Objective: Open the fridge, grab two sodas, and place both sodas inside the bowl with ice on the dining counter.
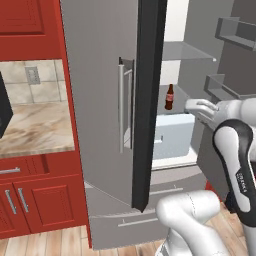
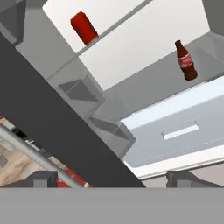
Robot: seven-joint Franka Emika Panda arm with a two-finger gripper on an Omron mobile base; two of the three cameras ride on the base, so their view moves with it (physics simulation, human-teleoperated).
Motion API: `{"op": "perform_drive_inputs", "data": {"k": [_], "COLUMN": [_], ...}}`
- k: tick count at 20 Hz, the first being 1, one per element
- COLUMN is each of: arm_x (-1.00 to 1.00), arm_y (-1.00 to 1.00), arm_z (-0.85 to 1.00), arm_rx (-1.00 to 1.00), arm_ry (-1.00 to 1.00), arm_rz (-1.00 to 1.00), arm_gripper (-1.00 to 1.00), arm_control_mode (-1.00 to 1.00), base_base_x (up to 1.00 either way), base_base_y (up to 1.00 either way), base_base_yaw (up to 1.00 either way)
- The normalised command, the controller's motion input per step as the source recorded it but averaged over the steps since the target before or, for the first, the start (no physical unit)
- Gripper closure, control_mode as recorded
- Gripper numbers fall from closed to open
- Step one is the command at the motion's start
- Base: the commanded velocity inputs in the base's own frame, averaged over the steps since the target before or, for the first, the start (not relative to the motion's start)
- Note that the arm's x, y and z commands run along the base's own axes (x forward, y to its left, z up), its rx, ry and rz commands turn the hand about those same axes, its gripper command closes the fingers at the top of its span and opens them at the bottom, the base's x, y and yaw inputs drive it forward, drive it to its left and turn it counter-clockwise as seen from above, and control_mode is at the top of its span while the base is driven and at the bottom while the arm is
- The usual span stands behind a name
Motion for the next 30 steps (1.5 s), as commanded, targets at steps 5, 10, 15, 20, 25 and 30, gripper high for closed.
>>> {"op": "perform_drive_inputs", "data": {"k": [5,10,15,20,25,30], "arm_x": [0.71,0.61,0.50,0.31,0.13,0.10], "arm_y": [-0.09,-0.01,0.00,0.16,0.37,0.36], "arm_z": [0.07,0.00,0.00,0.00,0.00,0.00], "arm_rx": [0.19,0.13,0.17,0.18,0.11,0.04], "arm_ry": [0.10,0.06,0.02,0.00,0.00,0.02], "arm_rz": [-0.06,-0.01,0.02,0.05,0.03,0.05], "arm_gripper": [-1.00,-1.00,-1.00,-1.00,-1.00,-1.00], "arm_control_mode": [-1.00,-1.00,-1.00,-1.00,-1.00,-1.00], "base_base_x": [0.00,0.00,0.00,0.00,0.00,0.00], "base_base_y": [0.00,0.00,0.00,0.00,0.00,0.00], "base_base_yaw": [0.00,0.00,0.00,0.00,0.00,0.00]}}
